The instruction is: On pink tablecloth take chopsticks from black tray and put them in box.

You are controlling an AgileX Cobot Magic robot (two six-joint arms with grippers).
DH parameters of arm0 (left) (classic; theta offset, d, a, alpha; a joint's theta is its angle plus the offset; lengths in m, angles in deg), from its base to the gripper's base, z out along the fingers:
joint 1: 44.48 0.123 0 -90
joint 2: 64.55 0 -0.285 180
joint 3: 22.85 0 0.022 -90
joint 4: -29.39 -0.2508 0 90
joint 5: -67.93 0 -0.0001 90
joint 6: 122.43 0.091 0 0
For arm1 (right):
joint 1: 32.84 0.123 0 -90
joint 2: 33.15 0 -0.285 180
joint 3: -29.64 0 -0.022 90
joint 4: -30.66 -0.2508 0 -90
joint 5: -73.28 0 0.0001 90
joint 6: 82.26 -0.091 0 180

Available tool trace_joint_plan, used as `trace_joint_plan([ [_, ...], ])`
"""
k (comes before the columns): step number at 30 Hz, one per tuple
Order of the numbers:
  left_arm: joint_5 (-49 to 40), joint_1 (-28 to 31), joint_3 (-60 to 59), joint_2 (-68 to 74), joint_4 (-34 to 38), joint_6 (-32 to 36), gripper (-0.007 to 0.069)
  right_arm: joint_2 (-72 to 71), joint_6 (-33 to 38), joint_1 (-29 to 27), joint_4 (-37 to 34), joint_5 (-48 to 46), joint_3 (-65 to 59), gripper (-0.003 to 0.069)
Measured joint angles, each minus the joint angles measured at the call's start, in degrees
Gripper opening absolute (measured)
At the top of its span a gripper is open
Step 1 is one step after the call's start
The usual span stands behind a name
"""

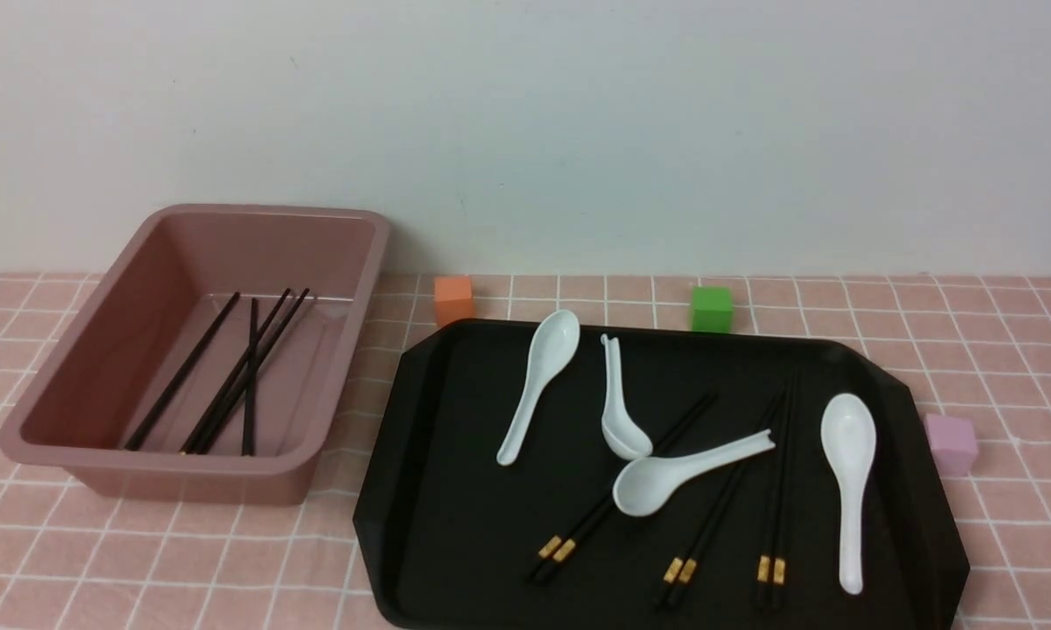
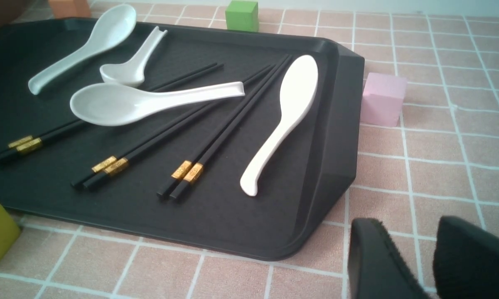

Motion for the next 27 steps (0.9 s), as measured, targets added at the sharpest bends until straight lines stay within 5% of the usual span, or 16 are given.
trace_joint_plan([
  [11, -0.24, 0.07, -2.16, -0.08, -1.33, 1.09, -0.0013, 0.00, 0.00, 0.00, 0.00, 0.00, 0.00, 0.0240],
  [19, 1.11, 6.82, -9.36, -7.00, 10.27, 25.17, -0.0013, 0.00, 0.00, 0.00, 0.00, 0.00, 0.00, 0.0240],
  [27, -6.09, 8.41, -14.31, -8.08, 12.86, 30.08, -0.0013, 0.00, 0.00, 0.00, 0.00, 0.00, 0.00, 0.0240],
])
